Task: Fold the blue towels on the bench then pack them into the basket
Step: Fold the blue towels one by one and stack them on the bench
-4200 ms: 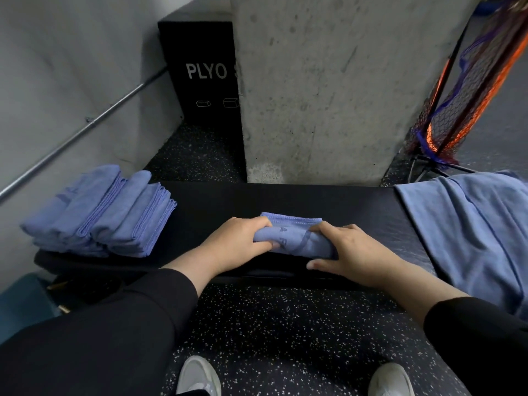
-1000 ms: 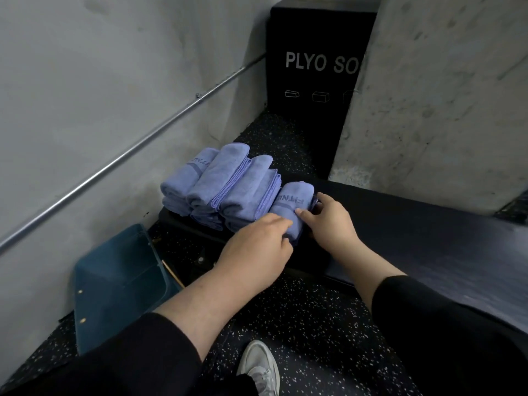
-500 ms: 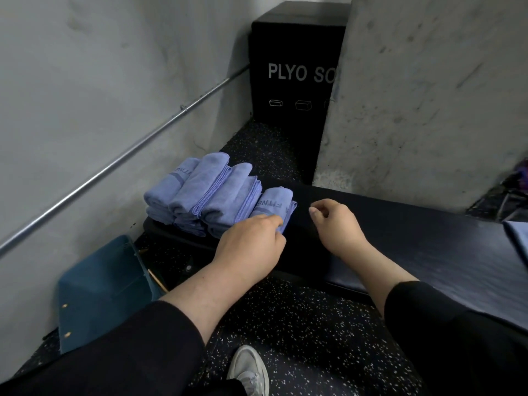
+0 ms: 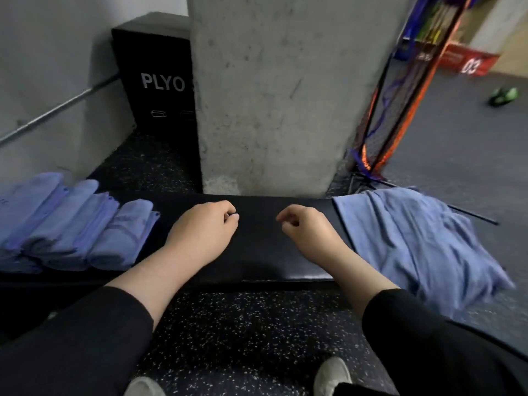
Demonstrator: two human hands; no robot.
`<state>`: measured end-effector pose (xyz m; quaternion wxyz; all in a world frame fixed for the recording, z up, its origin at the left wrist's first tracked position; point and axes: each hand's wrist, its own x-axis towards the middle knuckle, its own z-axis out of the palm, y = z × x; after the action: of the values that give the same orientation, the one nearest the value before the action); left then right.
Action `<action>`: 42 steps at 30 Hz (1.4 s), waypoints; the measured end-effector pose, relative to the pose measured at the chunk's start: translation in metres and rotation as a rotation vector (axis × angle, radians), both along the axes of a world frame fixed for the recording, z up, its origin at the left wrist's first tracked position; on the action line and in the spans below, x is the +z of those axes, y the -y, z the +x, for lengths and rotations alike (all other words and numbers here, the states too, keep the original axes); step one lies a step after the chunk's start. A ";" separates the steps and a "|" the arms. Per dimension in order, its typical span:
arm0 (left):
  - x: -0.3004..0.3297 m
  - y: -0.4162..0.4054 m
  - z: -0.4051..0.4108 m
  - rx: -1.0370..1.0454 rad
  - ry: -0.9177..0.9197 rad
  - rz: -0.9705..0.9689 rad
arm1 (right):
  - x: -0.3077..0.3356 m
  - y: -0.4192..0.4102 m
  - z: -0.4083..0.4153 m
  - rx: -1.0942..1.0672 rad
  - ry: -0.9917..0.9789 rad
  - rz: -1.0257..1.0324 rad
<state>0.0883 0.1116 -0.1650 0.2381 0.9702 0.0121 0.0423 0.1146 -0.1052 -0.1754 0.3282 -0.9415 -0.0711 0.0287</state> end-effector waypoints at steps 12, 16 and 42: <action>-0.030 0.121 0.027 -0.228 -0.108 0.040 | -0.017 0.200 0.004 -0.317 -0.042 -0.349; -0.037 0.145 0.029 -0.277 -0.126 0.056 | -0.032 0.240 -0.001 -0.475 -0.113 -0.500; -0.030 0.190 0.015 -0.393 -0.211 -0.497 | 0.030 0.169 0.002 -0.492 -0.054 0.916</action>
<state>0.1034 -0.0789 -0.1947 0.4687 0.8652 -0.1405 -0.1093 0.1163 -0.2747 -0.1453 0.7052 -0.6892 0.1557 -0.0590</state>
